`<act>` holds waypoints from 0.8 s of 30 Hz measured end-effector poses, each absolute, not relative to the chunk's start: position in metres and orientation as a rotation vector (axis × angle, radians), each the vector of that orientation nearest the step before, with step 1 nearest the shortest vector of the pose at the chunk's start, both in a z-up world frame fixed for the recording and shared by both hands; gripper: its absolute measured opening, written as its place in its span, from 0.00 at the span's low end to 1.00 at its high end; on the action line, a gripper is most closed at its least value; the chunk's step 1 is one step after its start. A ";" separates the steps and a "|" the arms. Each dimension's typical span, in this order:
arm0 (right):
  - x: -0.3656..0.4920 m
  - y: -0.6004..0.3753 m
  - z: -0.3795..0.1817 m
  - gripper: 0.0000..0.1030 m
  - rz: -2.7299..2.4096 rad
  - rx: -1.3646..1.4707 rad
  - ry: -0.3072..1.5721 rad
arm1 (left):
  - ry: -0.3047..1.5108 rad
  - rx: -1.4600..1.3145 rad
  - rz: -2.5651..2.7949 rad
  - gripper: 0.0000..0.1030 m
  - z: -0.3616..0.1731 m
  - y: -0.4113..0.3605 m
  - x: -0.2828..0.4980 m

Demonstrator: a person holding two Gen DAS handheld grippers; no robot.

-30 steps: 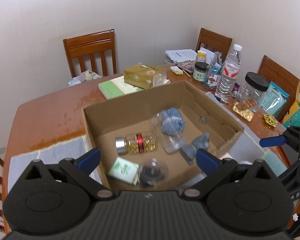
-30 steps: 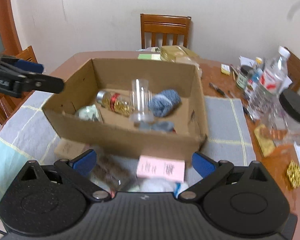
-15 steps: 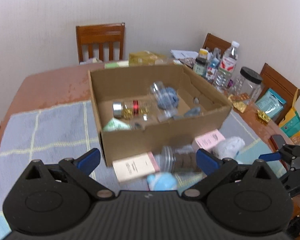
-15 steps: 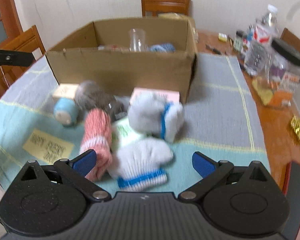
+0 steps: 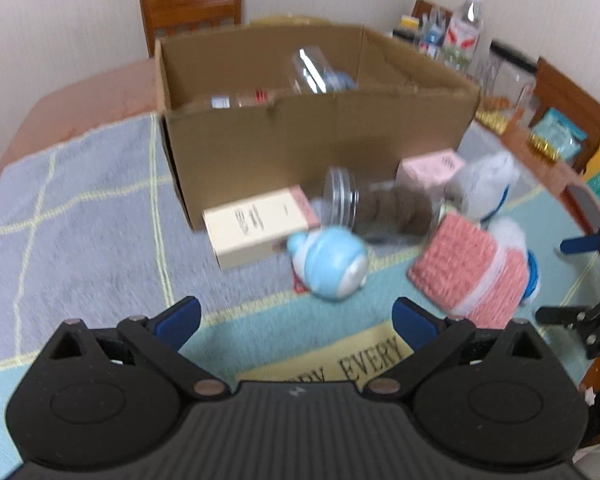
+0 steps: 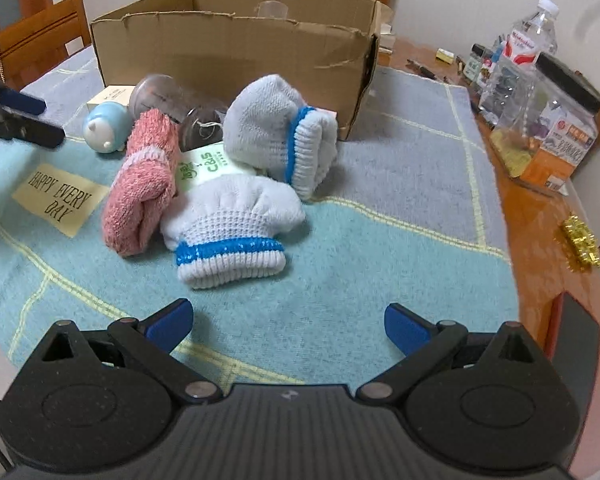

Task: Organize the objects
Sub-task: 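Grasp the blue baby-bottle toy with the left tool while the right tool grasps the white knit glove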

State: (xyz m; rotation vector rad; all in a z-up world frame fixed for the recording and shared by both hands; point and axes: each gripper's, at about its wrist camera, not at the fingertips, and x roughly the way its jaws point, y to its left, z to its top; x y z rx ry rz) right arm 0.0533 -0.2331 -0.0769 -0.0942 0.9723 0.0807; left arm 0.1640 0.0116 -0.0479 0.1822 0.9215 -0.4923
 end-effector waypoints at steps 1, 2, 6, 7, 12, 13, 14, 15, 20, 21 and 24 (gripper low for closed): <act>0.055 -0.233 -0.078 1.00 0.091 -0.091 0.973 | 0.931 0.187 -0.490 0.98 -0.051 0.010 0.164; 0.057 -0.231 -0.079 1.00 0.103 -0.093 0.972 | 0.940 0.194 -0.489 0.98 -0.054 0.008 0.164; 0.066 -0.225 -0.084 1.00 0.150 -0.103 0.964 | 0.949 0.221 -0.486 0.98 -0.063 0.003 0.162; 0.070 -0.224 -0.084 1.00 0.162 -0.101 0.963 | 0.948 0.229 -0.479 0.98 -0.065 0.002 0.162; 0.083 -0.221 -0.085 1.00 0.203 -0.115 0.950 | 0.959 0.247 -0.479 0.98 -0.074 -0.003 0.164; 0.085 -0.221 -0.085 1.00 0.213 -0.119 0.949 | 0.962 0.248 -0.482 0.98 -0.076 -0.004 0.165; 0.087 -0.221 -0.085 1.00 0.223 -0.125 0.947 | 0.965 0.249 -0.488 0.98 -0.078 -0.005 0.166; 0.088 -0.221 -0.085 1.00 0.232 -0.130 0.945 | 0.961 0.257 -0.491 0.98 -0.079 -0.005 0.167; 0.096 -0.222 -0.085 1.00 0.260 -0.141 0.935 | 0.928 0.270 -0.518 0.99 -0.081 -0.008 0.172; 0.098 -0.222 -0.085 1.00 0.262 -0.142 0.933 | 0.923 0.272 -0.523 0.99 -0.081 -0.009 0.174; 0.100 -0.222 -0.085 1.00 0.269 -0.144 0.929 | 0.917 0.275 -0.536 0.98 -0.081 -0.013 0.180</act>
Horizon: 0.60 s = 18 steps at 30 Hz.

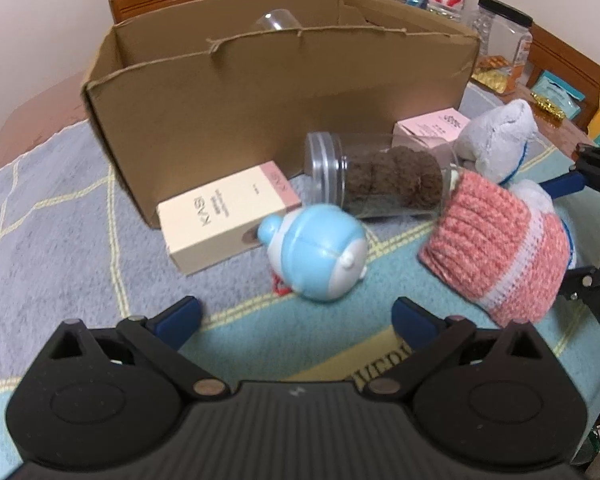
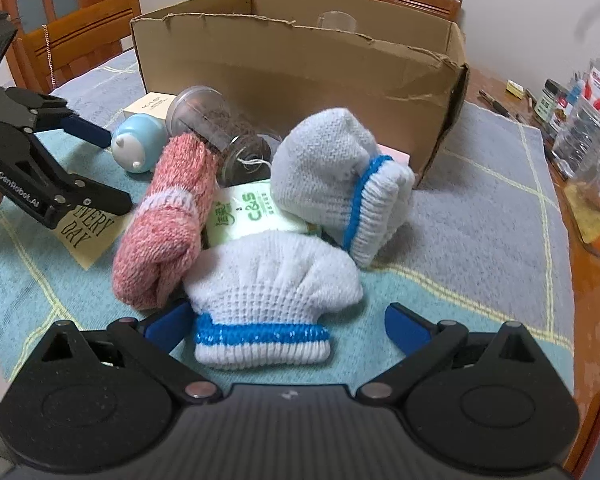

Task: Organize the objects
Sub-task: 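Grasp the blue baby-bottle toy with the left tool while the right tool grasps the white knit glove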

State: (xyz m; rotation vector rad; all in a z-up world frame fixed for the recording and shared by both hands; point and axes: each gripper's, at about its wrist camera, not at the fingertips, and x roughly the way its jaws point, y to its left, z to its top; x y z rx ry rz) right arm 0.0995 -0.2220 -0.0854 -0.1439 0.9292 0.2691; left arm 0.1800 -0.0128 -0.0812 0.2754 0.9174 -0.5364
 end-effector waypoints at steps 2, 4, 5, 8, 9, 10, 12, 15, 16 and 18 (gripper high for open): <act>0.099 -0.223 -0.086 1.00 0.271 -0.144 0.924 | 0.915 0.280 -0.548 0.98 -0.081 -0.017 0.183; 0.099 -0.223 -0.086 1.00 0.271 -0.143 0.920 | 0.911 0.279 -0.562 0.95 -0.081 -0.020 0.185; 0.099 -0.223 -0.086 1.00 0.271 -0.143 0.919 | 0.906 0.278 -0.566 0.94 -0.081 -0.022 0.185; 0.100 -0.224 -0.086 1.00 0.268 -0.141 0.918 | 0.888 0.272 -0.574 0.81 -0.077 -0.026 0.185; 0.100 -0.224 -0.086 1.00 0.269 -0.142 0.918 | 0.883 0.265 -0.579 0.79 -0.076 -0.027 0.185; 0.100 -0.224 -0.086 1.00 0.269 -0.142 0.919 | 0.877 0.257 -0.583 0.79 -0.075 -0.027 0.185; 0.100 -0.224 -0.086 1.00 0.269 -0.142 0.920 | 0.865 0.243 -0.586 0.77 -0.074 -0.028 0.187; 0.102 -0.224 -0.086 1.00 0.266 -0.141 0.920 | 0.871 0.225 -0.588 0.72 -0.075 -0.030 0.192; 0.103 -0.223 -0.086 1.00 0.265 -0.141 0.919 | 0.876 0.220 -0.588 0.69 -0.076 -0.030 0.193; 0.105 -0.222 -0.086 1.00 0.265 -0.142 0.918 | 0.873 0.220 -0.585 0.67 -0.076 -0.031 0.194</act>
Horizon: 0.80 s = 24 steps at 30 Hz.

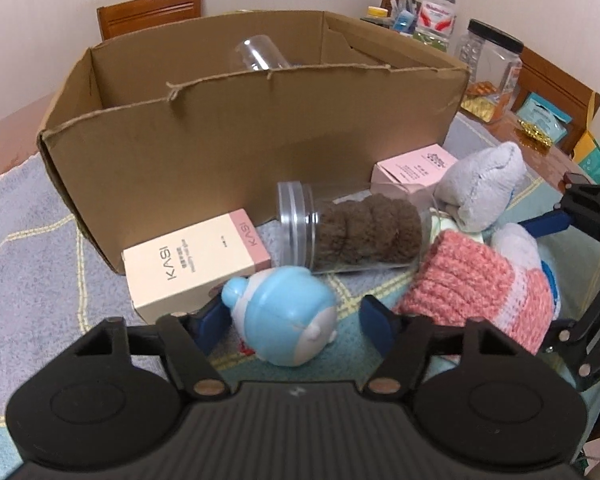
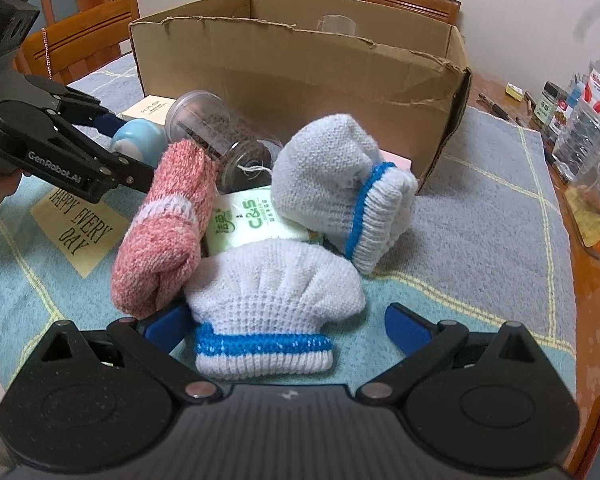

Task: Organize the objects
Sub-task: 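Grasp the blue baby-bottle toy with the left tool while the right tool grasps the white knit glove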

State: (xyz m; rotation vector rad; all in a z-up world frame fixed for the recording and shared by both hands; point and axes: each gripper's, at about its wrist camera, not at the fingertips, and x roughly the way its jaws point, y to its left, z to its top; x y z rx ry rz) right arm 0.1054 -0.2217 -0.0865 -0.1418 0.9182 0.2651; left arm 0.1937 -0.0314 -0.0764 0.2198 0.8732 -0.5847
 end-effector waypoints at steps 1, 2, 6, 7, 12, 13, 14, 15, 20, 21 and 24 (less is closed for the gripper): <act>0.107 -0.221 -0.086 1.00 0.266 -0.143 0.918 | 0.872 0.220 -0.588 0.67 -0.076 -0.032 0.193; 0.109 -0.220 -0.086 1.00 0.267 -0.145 0.919 | 0.871 0.220 -0.591 0.67 -0.076 -0.032 0.193; 0.110 -0.217 -0.083 0.95 0.275 -0.161 0.915 | 0.875 0.213 -0.590 0.64 -0.076 -0.031 0.194; 0.109 -0.216 -0.082 0.91 0.280 -0.164 0.913 | 0.877 0.211 -0.589 0.63 -0.075 -0.031 0.195; 0.107 -0.213 -0.078 0.82 0.267 -0.167 0.918 | 0.881 0.218 -0.584 0.57 -0.072 -0.032 0.195; 0.108 -0.212 -0.078 0.80 0.259 -0.160 0.921 | 0.881 0.216 -0.586 0.56 -0.071 -0.032 0.195; 0.108 -0.213 -0.077 0.80 0.254 -0.152 0.925 | 0.884 0.215 -0.587 0.55 -0.070 -0.032 0.196; 0.109 -0.214 -0.076 0.79 0.249 -0.142 0.929 | 0.888 0.214 -0.589 0.54 -0.070 -0.032 0.197; 0.111 -0.218 -0.071 0.76 0.224 -0.105 0.951 | 0.904 0.204 -0.597 0.50 -0.064 -0.031 0.199; 0.111 -0.219 -0.069 0.76 0.218 -0.099 0.956 | 0.908 0.204 -0.601 0.50 -0.063 -0.031 0.199; 0.111 -0.223 -0.062 0.76 0.211 -0.081 0.957 | 0.934 0.211 -0.615 0.50 -0.059 -0.031 0.200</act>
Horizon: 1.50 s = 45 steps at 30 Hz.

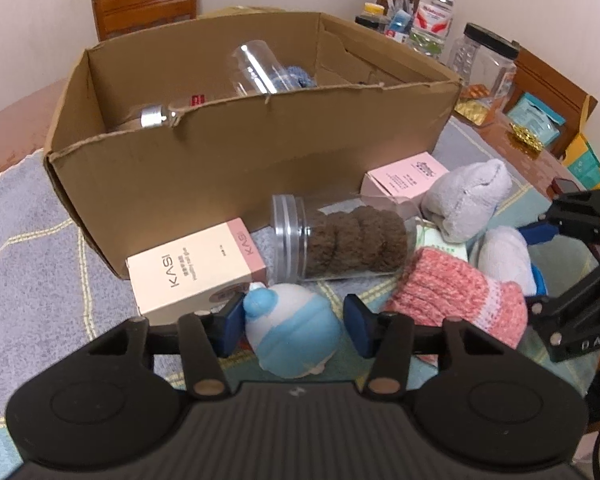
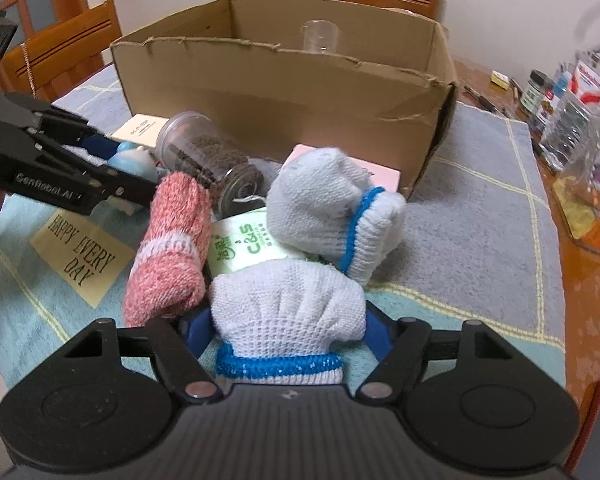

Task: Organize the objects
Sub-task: 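Grasp the blue baby-bottle toy with the left tool while the right tool grasps the white knit glove, then carry the toy and glove over the cardboard box and open both tools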

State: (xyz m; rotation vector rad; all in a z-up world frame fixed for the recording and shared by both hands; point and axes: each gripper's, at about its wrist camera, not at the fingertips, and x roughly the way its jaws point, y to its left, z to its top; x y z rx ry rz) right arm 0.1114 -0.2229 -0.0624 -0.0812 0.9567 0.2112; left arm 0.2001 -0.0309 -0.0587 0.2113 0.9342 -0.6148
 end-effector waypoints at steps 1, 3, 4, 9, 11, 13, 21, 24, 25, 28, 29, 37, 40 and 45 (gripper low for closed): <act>0.111 -0.224 -0.059 0.76 0.211 -0.073 0.952 | 0.939 0.215 -0.619 0.50 -0.057 -0.031 0.200; 0.110 -0.225 -0.052 0.76 0.207 -0.060 0.949 | 0.941 0.220 -0.630 0.50 -0.053 -0.031 0.199; 0.109 -0.226 -0.048 0.76 0.207 -0.055 0.946 | 0.939 0.221 -0.638 0.50 -0.050 -0.031 0.198; 0.109 -0.227 -0.029 0.76 0.203 -0.033 0.939 | 0.933 0.212 -0.667 0.49 -0.033 -0.030 0.193; 0.109 -0.226 -0.021 0.76 0.205 -0.033 0.941 | 0.922 0.210 -0.686 0.49 -0.024 -0.029 0.190; 0.109 -0.226 -0.014 0.76 0.213 -0.032 0.936 | 0.910 0.216 -0.701 0.49 -0.015 -0.030 0.188; 0.122 -0.227 0.018 0.76 0.229 0.001 0.897 | 0.835 0.244 -0.752 0.49 0.023 -0.037 0.190; 0.130 -0.227 0.032 0.76 0.242 -0.006 0.866 | 0.802 0.257 -0.758 0.49 0.037 -0.039 0.193; 0.134 -0.227 0.036 0.76 0.243 -0.011 0.858 | 0.792 0.259 -0.762 0.49 0.042 -0.039 0.195; 0.151 -0.226 0.051 0.76 0.239 -0.027 0.830 | 0.776 0.262 -0.760 0.49 0.050 -0.039 0.200; 0.157 -0.225 0.055 0.76 0.236 -0.031 0.819 | 0.772 0.265 -0.753 0.49 0.051 -0.038 0.201; 0.214 -0.225 0.083 0.76 0.224 -0.061 0.745 | 0.797 0.266 -0.711 0.49 0.044 -0.029 0.210; 0.231 -0.225 0.087 0.76 0.227 -0.066 0.737 | 0.817 0.259 -0.690 0.49 0.038 -0.024 0.213; 0.255 -0.225 0.086 0.76 0.228 -0.070 0.743 | 0.854 0.249 -0.676 0.49 0.025 -0.018 0.213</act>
